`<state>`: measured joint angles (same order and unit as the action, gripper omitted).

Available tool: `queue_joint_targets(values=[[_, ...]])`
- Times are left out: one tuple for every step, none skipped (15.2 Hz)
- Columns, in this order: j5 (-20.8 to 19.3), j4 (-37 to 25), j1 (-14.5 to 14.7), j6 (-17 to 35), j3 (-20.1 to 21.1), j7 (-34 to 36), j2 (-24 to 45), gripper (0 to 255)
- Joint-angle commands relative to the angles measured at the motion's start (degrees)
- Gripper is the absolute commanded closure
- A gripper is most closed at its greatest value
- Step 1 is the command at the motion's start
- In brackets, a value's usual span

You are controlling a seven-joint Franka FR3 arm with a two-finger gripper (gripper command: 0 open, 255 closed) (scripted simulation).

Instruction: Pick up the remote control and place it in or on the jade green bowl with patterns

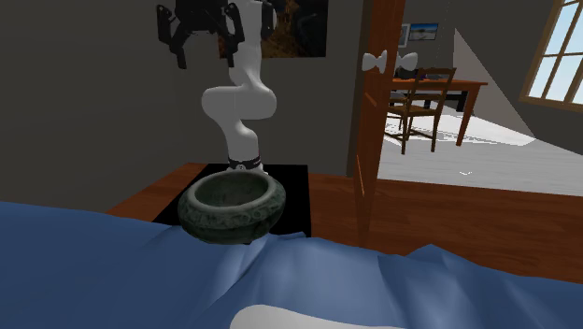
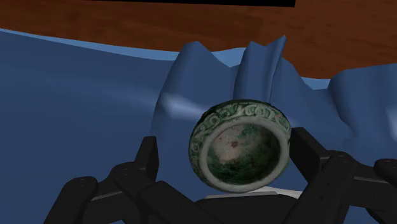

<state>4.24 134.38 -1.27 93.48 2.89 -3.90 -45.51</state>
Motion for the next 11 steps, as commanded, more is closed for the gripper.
queue_joint_targets(values=[[0.0, 0.0, 0.0, 0.0, 0.0, 0.0, 0.0, 0], [-0.3, -0.3, 0.5, 1.6, -0.4, -1.8, 2.0, 0], [-0.5, -0.7, 1.0, 3.1, -0.7, -3.6, 4.1, 0], [-0.7, -1.2, 1.5, 4.6, -1.0, -5.4, 6.2, 0], [-0.9, -1.7, 2.0, 6.0, -1.3, -7.1, 8.3, 0], [-1.1, -2.4, 2.6, 7.3, -1.6, -8.9, 10.5, 0], [-1.3, -3.1, 3.0, 8.6, -1.8, -10.6, 12.6, 0], [-1.4, -3.9, 3.6, 9.9, -2.0, -12.3, 14.8, 0], [-1.5, -4.8, 4.0, 11.0, -2.2, -14.0, 17.0, 0], [-1.5, -5.7, 4.5, 12.1, -2.4, -15.7, 19.2, 0], [-1.6, -6.7, 5.0, 13.2, -2.5, -17.4, 21.4, 0]])
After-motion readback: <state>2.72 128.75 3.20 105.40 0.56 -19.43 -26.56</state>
